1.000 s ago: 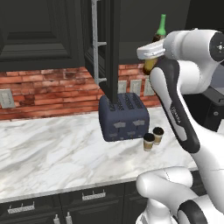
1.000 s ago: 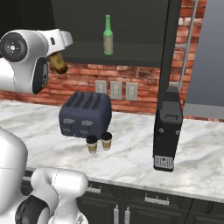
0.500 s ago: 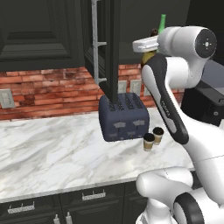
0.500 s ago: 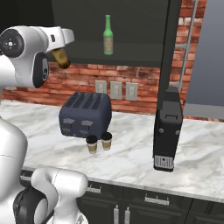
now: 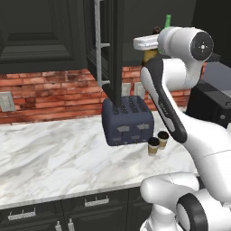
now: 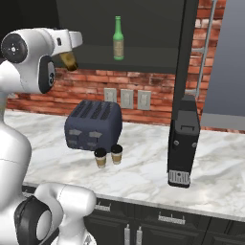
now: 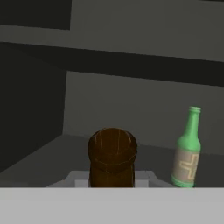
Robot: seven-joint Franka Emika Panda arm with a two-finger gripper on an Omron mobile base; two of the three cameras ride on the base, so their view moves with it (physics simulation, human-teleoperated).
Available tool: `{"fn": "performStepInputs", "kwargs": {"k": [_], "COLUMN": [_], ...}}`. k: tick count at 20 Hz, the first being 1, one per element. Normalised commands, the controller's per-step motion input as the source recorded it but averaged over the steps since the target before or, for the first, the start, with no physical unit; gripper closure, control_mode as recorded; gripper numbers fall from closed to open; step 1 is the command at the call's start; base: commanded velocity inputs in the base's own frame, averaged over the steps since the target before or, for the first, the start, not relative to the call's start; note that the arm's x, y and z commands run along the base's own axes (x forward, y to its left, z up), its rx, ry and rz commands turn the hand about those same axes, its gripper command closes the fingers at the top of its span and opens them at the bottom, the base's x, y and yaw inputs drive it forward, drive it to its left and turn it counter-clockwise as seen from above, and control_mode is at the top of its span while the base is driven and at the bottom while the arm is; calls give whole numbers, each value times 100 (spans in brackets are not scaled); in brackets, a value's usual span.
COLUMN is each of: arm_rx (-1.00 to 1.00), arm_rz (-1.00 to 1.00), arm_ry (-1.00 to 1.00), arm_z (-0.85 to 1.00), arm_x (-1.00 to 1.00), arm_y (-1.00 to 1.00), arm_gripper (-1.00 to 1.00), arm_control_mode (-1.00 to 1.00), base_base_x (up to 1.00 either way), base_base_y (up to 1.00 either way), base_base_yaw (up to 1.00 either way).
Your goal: Sort all alcoholic drinks to one cabinet, and non-alcoholic drinks to the other.
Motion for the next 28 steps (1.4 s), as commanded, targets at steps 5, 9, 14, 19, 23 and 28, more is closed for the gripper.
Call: {"fn": "performStepInputs", "kwargs": {"k": [5,9,14,19,23,28], "arm_rx": [5,4,3,1,0,0], "arm_rz": [0,0,0,0,-1,-1], "arm_ry": [-4,0,1,2,4,3], "arm_z": [5,8,9,5,1,0], "arm_x": [31,30,27,24,28,29], "arm_y": [-1,-2,-1,0,0,0], "arm_gripper": [100,100,100,100,100,100], "arm_control_mode": [-100,-100,-100,-100,-100,-100], "base_base_x": [0,0,0,0,0,0], "base_base_y": [0,0,0,0,0,0], "base_base_yaw": [0,0,0,0,0,0]}}
